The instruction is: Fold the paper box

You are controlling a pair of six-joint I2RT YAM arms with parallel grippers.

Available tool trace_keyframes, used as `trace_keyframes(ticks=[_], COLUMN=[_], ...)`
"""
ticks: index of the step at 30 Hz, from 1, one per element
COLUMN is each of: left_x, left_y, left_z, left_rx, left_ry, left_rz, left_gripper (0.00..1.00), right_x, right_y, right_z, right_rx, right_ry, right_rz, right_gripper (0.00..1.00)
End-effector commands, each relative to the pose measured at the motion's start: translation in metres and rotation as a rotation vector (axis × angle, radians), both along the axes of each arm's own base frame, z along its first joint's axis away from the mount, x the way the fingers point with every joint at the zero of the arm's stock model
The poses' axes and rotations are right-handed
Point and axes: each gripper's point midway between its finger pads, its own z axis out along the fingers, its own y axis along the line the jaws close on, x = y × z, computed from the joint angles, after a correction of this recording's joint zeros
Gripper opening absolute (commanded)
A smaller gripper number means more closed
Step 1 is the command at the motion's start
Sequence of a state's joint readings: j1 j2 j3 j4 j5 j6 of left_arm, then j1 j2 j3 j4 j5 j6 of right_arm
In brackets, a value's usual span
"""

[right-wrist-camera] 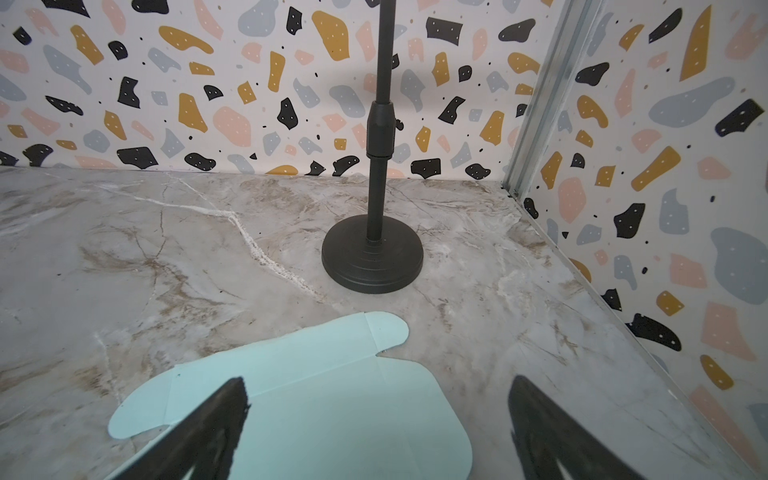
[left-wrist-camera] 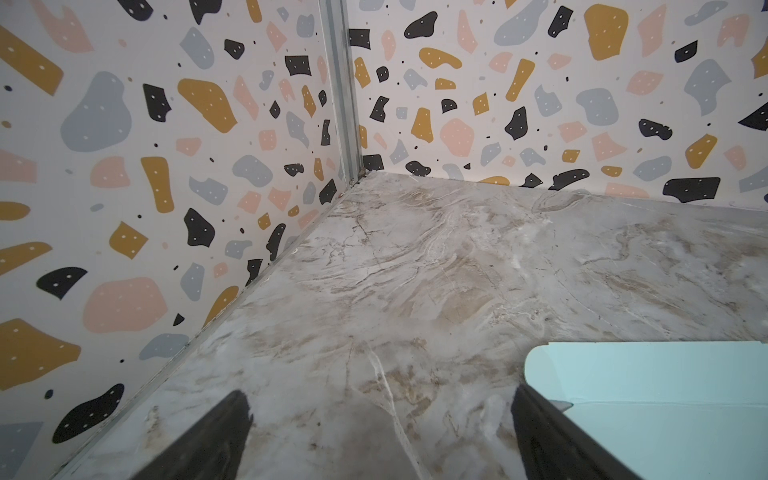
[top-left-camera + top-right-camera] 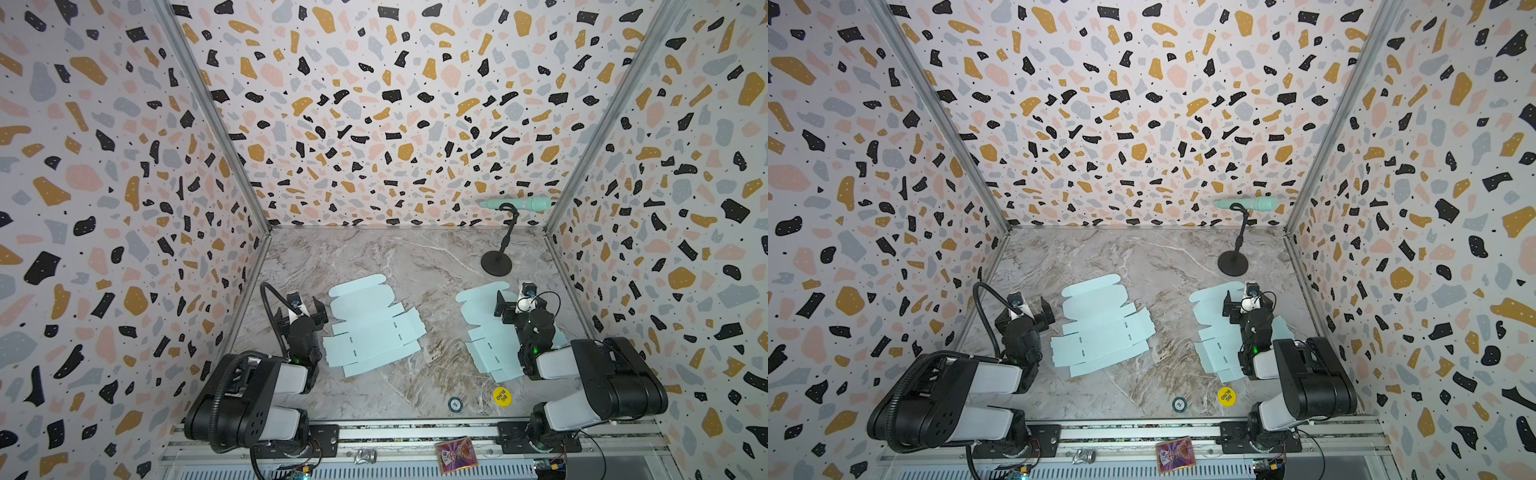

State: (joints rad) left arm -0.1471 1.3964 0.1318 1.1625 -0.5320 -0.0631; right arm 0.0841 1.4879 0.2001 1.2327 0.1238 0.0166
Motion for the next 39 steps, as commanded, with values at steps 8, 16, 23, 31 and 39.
trace_keyframes(ticks=[8, 16, 23, 31, 39], left_x=[0.007, 0.007, 0.007, 0.006, 0.011], left_y=[-0.002, -0.002, -0.002, -0.003, -0.017], left_z=[0.02, 0.02, 0.021, 0.022, 0.042], left_rx=[0.003, 0.003, 0.003, 0.005, 0.004], left_ry=[-0.073, -0.073, -0.074, -0.08, -0.037], left_rz=[-0.002, -0.002, -0.002, -0.011, -0.095], left_gripper=[1.0, 1.0, 1.0, 1.0, 1.0], right_x=[0.003, 0.003, 0.003, 0.001, -0.004], right_y=[0.0, 0.0, 0.0, -0.001, 0.007], right_z=[0.005, 0.004, 0.004, 0.008, 0.045], right_rx=[0.003, 0.003, 0.004, 0.003, -0.006], right_ry=[-0.012, -0.009, -0.011, -0.025, -0.018], right_rz=[0.003, 0.003, 0.003, -0.004, -0.016], right_gripper=[0.99, 0.99, 0.99, 0.99, 0.99])
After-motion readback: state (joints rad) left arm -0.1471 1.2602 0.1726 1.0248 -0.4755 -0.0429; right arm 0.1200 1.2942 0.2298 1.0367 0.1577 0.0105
